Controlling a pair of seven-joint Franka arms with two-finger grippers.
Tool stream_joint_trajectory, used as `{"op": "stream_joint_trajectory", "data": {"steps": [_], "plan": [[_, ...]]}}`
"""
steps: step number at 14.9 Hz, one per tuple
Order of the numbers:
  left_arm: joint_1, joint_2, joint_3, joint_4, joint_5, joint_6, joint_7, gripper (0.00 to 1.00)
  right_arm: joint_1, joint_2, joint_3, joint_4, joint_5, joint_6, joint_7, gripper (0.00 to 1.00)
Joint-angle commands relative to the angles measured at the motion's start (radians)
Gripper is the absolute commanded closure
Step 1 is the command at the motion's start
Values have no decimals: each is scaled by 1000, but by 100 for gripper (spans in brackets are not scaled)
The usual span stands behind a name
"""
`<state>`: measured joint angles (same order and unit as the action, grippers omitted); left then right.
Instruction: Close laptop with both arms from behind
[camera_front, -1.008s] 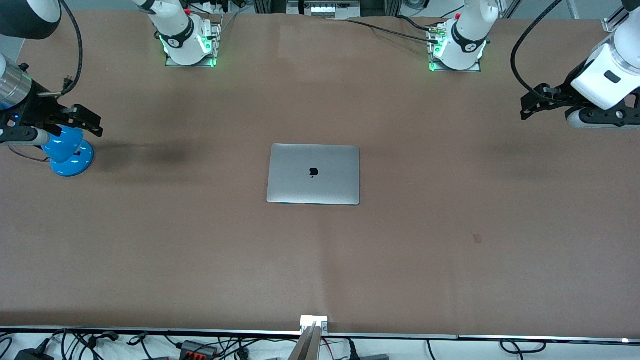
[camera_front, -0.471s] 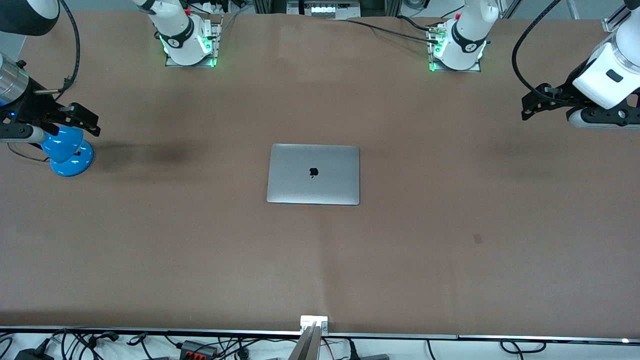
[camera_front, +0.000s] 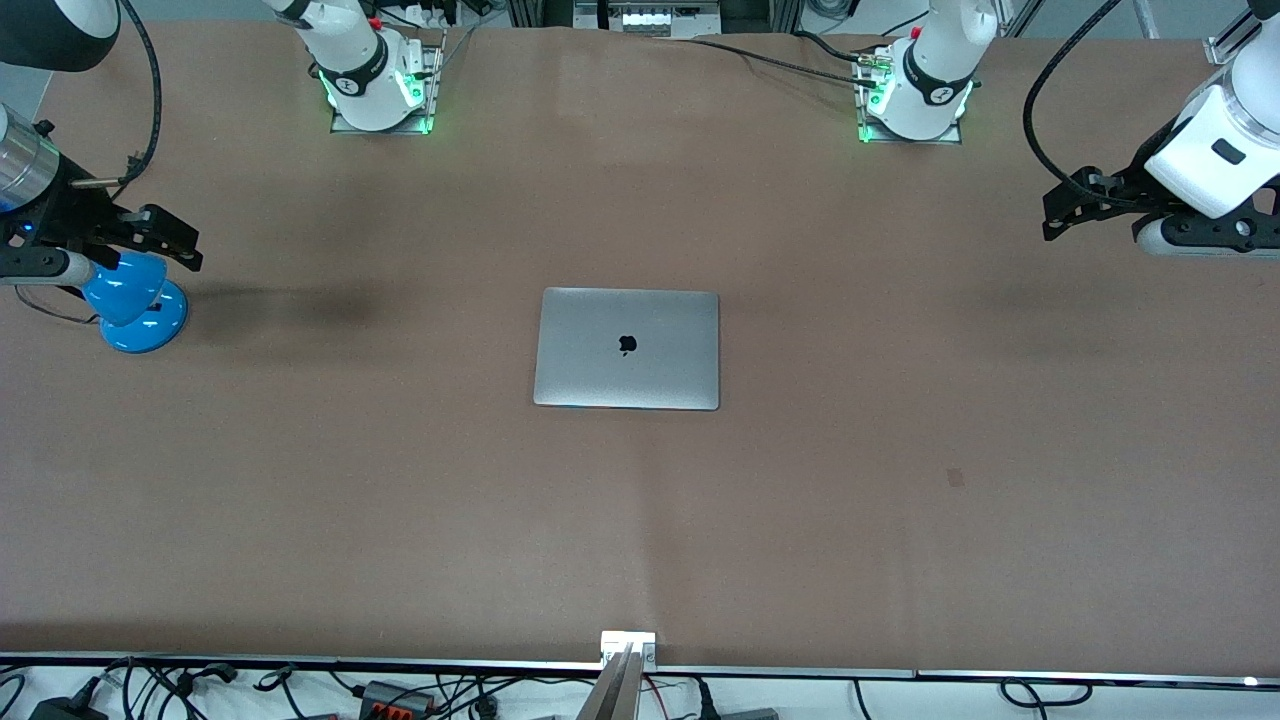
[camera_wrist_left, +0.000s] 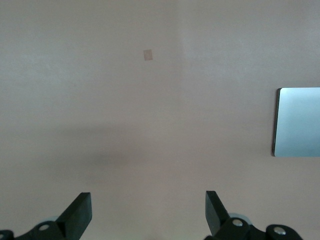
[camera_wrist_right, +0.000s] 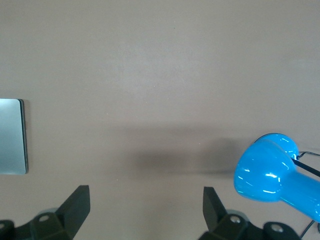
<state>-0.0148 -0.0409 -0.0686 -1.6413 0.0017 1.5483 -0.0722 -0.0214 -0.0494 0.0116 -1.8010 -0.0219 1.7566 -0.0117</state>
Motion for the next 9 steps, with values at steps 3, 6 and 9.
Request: {"op": "stream_joint_trajectory", "data": {"steps": [3, 6, 9], "plan": [[-7, 12, 3, 29, -14, -11, 14, 0, 40, -14, -51, -1, 5, -22, -5, 0], [-11, 13, 3, 29, -12, -11, 23, 0, 41, -18, -50, 0, 3, -68, -7, 0], [-13, 15, 4, 29, -11, -13, 23, 0, 43, -21, -50, -1, 0, -82, -5, 0]]}}
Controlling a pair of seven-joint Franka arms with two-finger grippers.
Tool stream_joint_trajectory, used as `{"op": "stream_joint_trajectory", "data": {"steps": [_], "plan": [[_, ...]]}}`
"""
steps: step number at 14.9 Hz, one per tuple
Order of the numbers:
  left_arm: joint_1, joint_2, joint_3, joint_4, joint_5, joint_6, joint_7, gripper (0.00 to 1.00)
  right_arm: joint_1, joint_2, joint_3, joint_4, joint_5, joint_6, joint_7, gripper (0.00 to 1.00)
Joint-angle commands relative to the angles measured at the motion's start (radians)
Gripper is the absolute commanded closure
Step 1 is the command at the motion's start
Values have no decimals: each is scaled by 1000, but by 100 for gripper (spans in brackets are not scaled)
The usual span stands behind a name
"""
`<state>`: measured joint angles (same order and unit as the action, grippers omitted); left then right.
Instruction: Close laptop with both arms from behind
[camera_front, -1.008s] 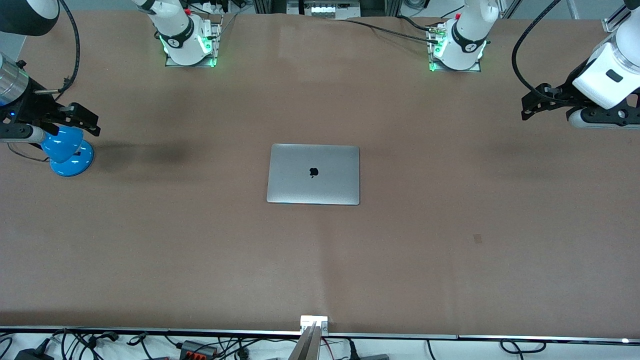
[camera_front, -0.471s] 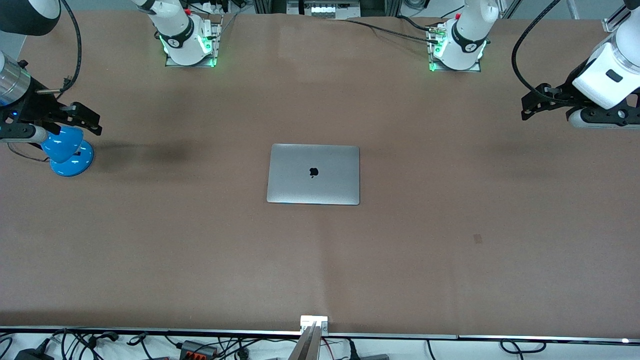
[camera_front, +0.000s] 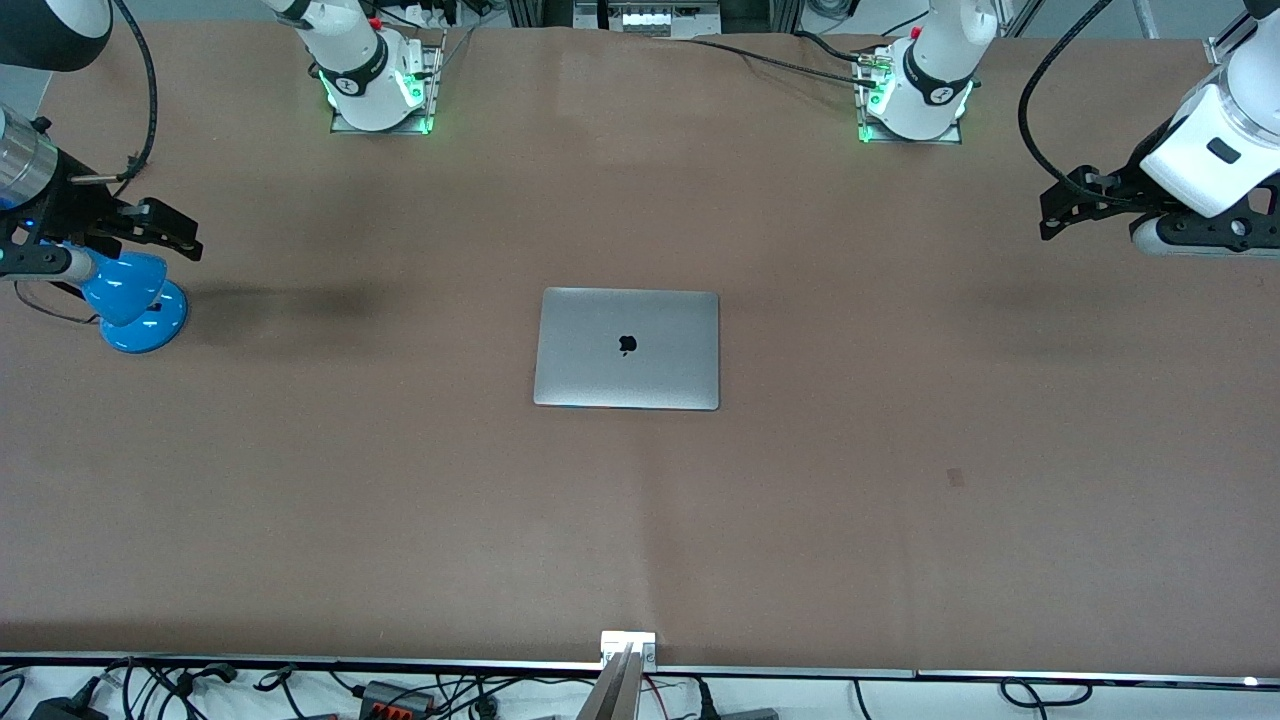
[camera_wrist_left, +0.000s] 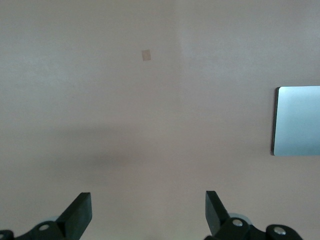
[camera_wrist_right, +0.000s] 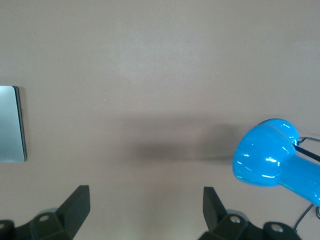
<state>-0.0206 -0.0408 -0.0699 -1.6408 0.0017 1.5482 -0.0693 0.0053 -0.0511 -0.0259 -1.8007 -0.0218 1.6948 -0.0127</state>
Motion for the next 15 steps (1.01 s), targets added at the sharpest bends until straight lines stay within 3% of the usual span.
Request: {"op": "stream_joint_trajectory", "data": {"steps": [1, 7, 15], "plan": [[-7, 15, 4, 29, -9, -16, 20, 0, 15, -19, -12, -2, 2, -18, -3, 0], [-7, 13, 4, 29, -9, -22, 26, 0, 16, -26, -12, -2, 3, -32, 10, 0], [-7, 15, 5, 29, -9, -27, 28, 0, 15, -111, -14, -81, 11, -21, 11, 0]]}}
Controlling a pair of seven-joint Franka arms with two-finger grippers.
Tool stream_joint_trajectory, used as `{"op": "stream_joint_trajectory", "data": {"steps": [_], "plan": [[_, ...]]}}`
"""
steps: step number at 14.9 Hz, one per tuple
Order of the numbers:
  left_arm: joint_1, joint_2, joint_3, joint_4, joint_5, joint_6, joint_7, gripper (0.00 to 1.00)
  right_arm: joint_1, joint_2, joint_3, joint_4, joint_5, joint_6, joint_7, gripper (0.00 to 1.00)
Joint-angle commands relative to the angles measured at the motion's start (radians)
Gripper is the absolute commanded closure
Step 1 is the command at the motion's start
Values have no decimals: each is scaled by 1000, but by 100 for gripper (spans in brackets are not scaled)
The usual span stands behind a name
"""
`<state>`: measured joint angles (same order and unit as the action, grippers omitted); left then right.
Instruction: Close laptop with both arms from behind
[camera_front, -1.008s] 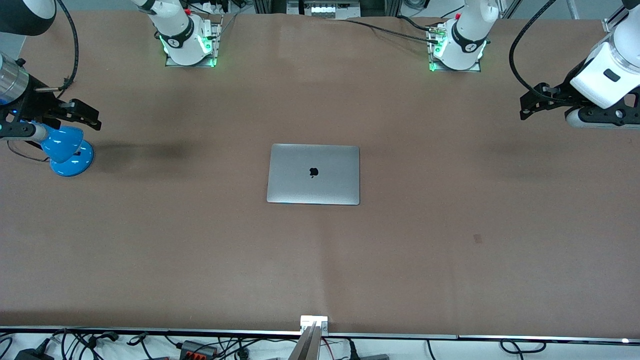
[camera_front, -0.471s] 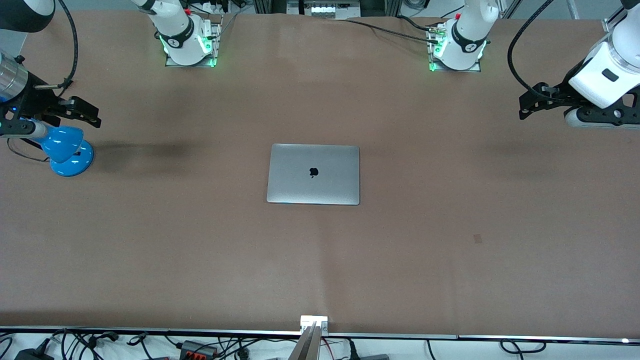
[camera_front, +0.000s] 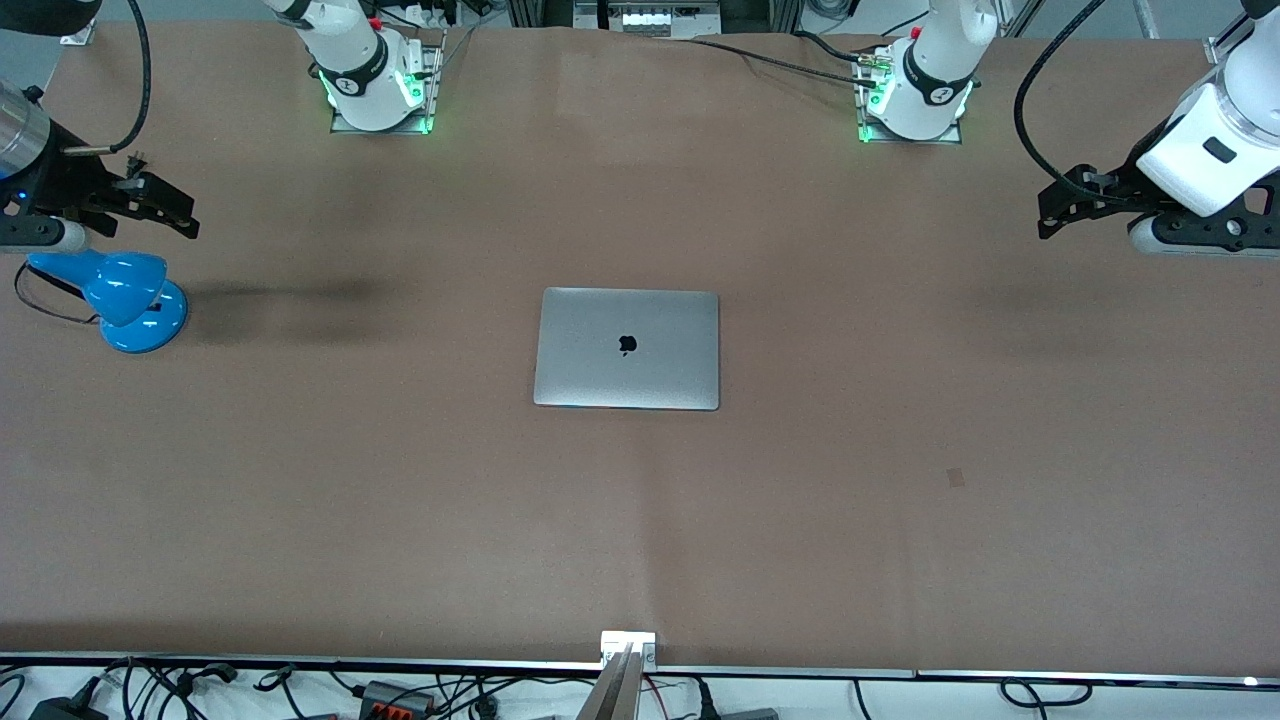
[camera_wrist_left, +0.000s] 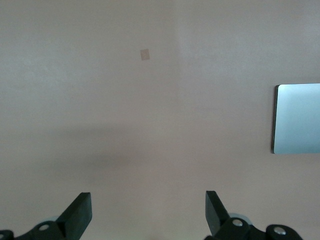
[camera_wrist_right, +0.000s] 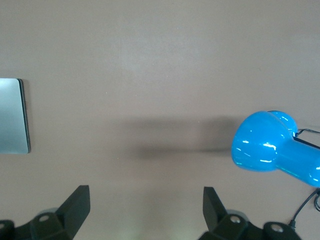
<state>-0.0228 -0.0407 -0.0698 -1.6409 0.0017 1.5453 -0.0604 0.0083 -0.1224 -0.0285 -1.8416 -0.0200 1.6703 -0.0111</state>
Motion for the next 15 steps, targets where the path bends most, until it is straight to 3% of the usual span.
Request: {"op": "stream_joint_trajectory", "data": {"steps": [1, 7, 15], "plan": [[-5, 13, 4, 29, -9, -25, 19, 0, 12, -42, -11, -41, 9, 5, 10, 0], [-5, 13, 4, 29, -9, -25, 19, 0, 10, -14, -11, -30, 14, 121, 10, 0], [-6, 13, -2, 29, -9, -25, 17, 0, 10, -7, -11, -22, 15, 80, 10, 0]]}}
